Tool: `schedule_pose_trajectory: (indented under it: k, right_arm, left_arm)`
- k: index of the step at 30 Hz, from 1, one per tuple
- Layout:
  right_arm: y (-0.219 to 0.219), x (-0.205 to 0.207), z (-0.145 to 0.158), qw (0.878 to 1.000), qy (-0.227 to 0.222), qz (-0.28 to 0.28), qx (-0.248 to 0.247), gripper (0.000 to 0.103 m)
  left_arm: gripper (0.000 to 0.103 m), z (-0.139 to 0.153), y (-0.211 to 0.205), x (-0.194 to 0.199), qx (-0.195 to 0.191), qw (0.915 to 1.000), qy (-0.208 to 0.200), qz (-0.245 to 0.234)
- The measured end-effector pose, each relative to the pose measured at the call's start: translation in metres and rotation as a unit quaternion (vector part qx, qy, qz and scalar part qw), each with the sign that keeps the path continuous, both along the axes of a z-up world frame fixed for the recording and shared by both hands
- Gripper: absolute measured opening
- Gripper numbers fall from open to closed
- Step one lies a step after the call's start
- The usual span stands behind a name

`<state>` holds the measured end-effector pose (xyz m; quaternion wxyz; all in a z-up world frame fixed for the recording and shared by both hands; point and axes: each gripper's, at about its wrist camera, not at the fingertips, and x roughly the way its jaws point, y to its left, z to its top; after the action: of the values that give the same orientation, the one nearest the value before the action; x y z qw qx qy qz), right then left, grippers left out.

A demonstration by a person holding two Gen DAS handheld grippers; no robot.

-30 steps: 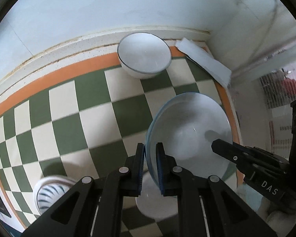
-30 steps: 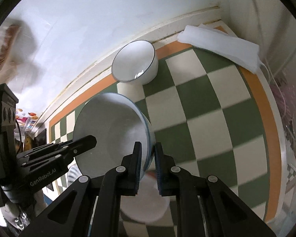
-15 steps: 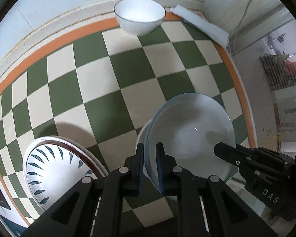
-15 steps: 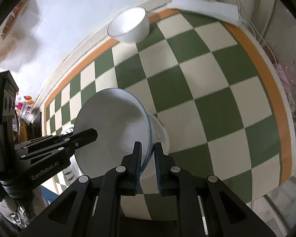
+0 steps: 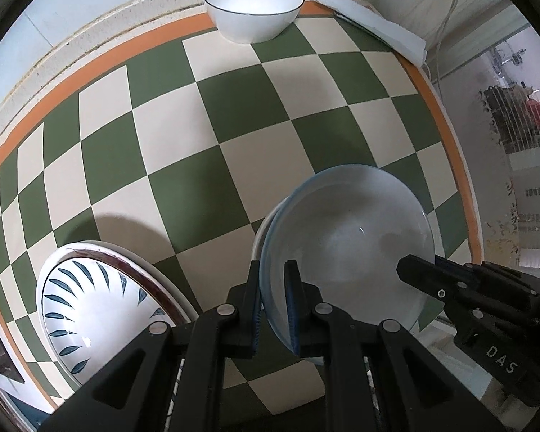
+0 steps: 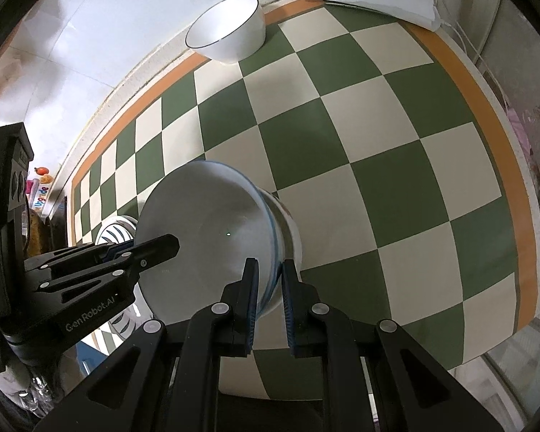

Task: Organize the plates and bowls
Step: 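Carry the nested bowls to the black-rimmed bowl and lower them inside, then grasp the rim of the bowl stack with both grippers and lift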

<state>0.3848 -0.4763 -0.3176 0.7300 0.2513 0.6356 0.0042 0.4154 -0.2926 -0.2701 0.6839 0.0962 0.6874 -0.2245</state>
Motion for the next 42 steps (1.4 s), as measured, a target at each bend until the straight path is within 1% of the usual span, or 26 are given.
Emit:
schedule_pose_trajectory:
  k: [6,12,14,16,18,19,20,21,22,23,24,25,28,31,33,35,36,37,38,39,40,42]
  right_arm:
    - [0.003,0.002,-0.008,1.000,0.007,0.003,-0.004,0.015]
    - [-0.001,0.004,-0.013,1.000,0.010,-0.001,0.006,0.018]
    - [-0.006,0.003,-0.007,1.000,-0.004,-0.012,0.014,0.018]
    - [-0.016,0.003,0.005,0.999,-0.036,-0.028,0.023,0.020]
    - [-0.028,0.006,0.023,0.995,-0.080,-0.048,0.034,0.028]
    - [-0.033,0.009,0.029,0.993,-0.097,-0.054,0.037,0.040]
    - [-0.038,0.014,0.036,0.990,-0.118,-0.058,0.043,0.058]
    - [-0.043,0.022,0.043,0.988,-0.135,-0.059,0.050,0.068]
    - [-0.048,0.032,0.048,0.985,-0.148,-0.055,0.063,0.084]
    - [-0.052,0.044,0.051,0.984,-0.154,-0.049,0.078,0.087]
    - [-0.055,0.057,0.053,0.983,-0.155,-0.043,0.090,0.087]
    - [-0.058,0.073,0.054,0.983,-0.153,-0.037,0.091,0.087]
    - [-0.064,0.116,0.053,0.985,-0.159,-0.024,0.069,0.087]
    - [-0.070,0.164,0.041,0.987,-0.145,-0.013,0.064,0.087]
    - [-0.071,0.193,0.030,0.989,-0.136,0.000,0.055,0.085]
    - [-0.072,0.222,0.016,0.991,-0.124,0.011,0.048,0.069]
    - [-0.072,0.235,0.006,0.992,-0.114,0.017,0.050,0.065]
    - [-0.074,0.243,-0.001,0.993,-0.106,0.018,0.048,0.055]
    - [-0.074,0.254,-0.009,0.994,-0.096,0.023,0.044,0.049]
    - [-0.075,0.263,-0.016,0.995,-0.088,0.027,0.043,0.048]
    - [-0.076,0.271,-0.023,0.995,-0.082,0.027,0.044,0.043]
    - [-0.075,0.278,-0.034,0.995,-0.070,0.031,0.059,0.040]
  left_arm:
    - [0.010,-0.008,0.001,-0.001,0.009,0.9999,0.009,0.002]
    - [0.010,-0.007,0.003,0.001,0.005,0.9999,0.014,0.008]
    - [0.011,0.003,0.007,0.002,-0.001,0.9999,0.006,0.013]
    - [0.011,0.021,0.011,0.004,-0.015,0.9997,-0.009,0.019]
    - [0.011,0.040,0.013,0.012,-0.027,0.9988,-0.028,0.029]
    - [0.011,0.050,0.014,0.018,-0.033,0.9980,-0.039,0.036]
    - [0.014,0.057,0.014,0.026,-0.037,0.9973,-0.048,0.042]
    - [0.016,0.064,0.013,0.035,-0.041,0.9964,-0.056,0.048]
    - [0.017,0.069,0.010,0.046,-0.044,0.9955,-0.064,0.053]
    - [0.018,0.073,0.008,0.057,-0.045,0.9947,-0.072,0.058]
    - [0.018,0.075,0.005,0.069,-0.042,0.9940,-0.080,0.062]
    - [0.018,0.075,0.002,0.083,-0.040,0.9934,-0.085,0.066]
    - [0.018,0.069,-0.009,0.124,-0.029,0.9923,-0.090,0.080]
    - [0.018,0.055,-0.021,0.163,-0.014,0.9920,-0.090,0.088]
    - [0.018,0.041,-0.029,0.188,-0.005,0.9925,-0.081,0.091]
    - [0.018,0.028,-0.032,0.208,0.000,0.9932,-0.065,0.097]
    - [0.018,0.019,-0.035,0.219,0.000,0.9935,-0.054,0.100]
    - [0.018,0.012,-0.037,0.228,0.000,0.9937,-0.044,0.103]
    - [0.018,0.004,-0.039,0.236,0.000,0.9936,-0.035,0.107]
    - [0.018,-0.003,-0.041,0.242,0.000,0.9939,-0.028,0.107]
    - [0.018,-0.010,-0.044,0.248,0.004,0.9940,-0.021,0.107]
    - [0.018,-0.024,-0.049,0.255,0.008,0.9946,-0.006,0.103]
